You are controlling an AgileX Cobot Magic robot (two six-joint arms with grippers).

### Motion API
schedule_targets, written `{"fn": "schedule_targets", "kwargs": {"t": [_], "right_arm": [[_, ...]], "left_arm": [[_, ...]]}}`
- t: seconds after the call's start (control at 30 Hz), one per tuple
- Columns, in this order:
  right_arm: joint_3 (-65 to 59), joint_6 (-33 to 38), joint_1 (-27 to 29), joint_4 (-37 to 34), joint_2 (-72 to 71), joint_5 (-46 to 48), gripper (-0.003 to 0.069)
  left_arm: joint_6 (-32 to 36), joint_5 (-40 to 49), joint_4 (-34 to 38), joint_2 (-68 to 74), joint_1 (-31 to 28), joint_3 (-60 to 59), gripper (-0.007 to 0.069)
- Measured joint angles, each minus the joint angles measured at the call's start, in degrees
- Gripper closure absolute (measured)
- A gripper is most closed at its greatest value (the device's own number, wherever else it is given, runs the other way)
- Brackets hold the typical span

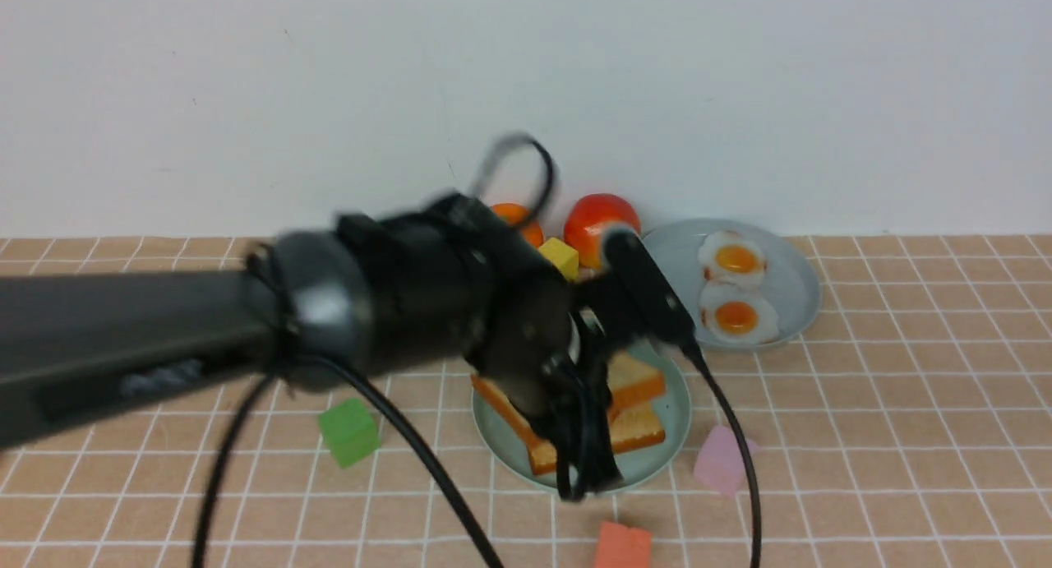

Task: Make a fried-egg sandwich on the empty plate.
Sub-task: Use the left arm to place a slice of bread on the fried egg in the middle

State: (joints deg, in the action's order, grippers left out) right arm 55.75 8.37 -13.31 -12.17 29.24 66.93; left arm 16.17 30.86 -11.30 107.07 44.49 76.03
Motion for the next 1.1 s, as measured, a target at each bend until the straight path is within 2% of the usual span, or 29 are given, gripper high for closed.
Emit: {"fn": "schedule_targets", "kwargs": {"t": [0.13, 0.5, 0.63, 0.9, 1.1], "right_arm": [[-0.4, -0.9, 0.0, 0.5, -1.7, 1.1, 0.0643], [-0.6, -1.1, 0.0, 0.1, -1.8, 2.7, 0.0640], [-0.6, -1.1, 0.0, -0.3, -1.8, 2.9, 0.0637], [-0.6, -1.1, 0.0, -0.4, -1.8, 2.9, 0.0636], [-0.6, -1.2, 0.0, -0.5, -1.8, 2.9, 0.0636]], "left_arm": [[0.0, -3.0, -3.5, 2.5, 0.3, 0.0, 0.0550], [0.1, -6.0, -6.1, 4.5, 0.3, 0.0, 0.0550], [0.2, -6.7, -9.1, 3.7, 0.3, 0.0, 0.0550], [0.7, -6.1, -8.6, 1.9, 0.3, -0.3, 0.0550], [3.8, -6.1, -4.1, 1.9, 0.3, -2.0, 0.0550]]}}
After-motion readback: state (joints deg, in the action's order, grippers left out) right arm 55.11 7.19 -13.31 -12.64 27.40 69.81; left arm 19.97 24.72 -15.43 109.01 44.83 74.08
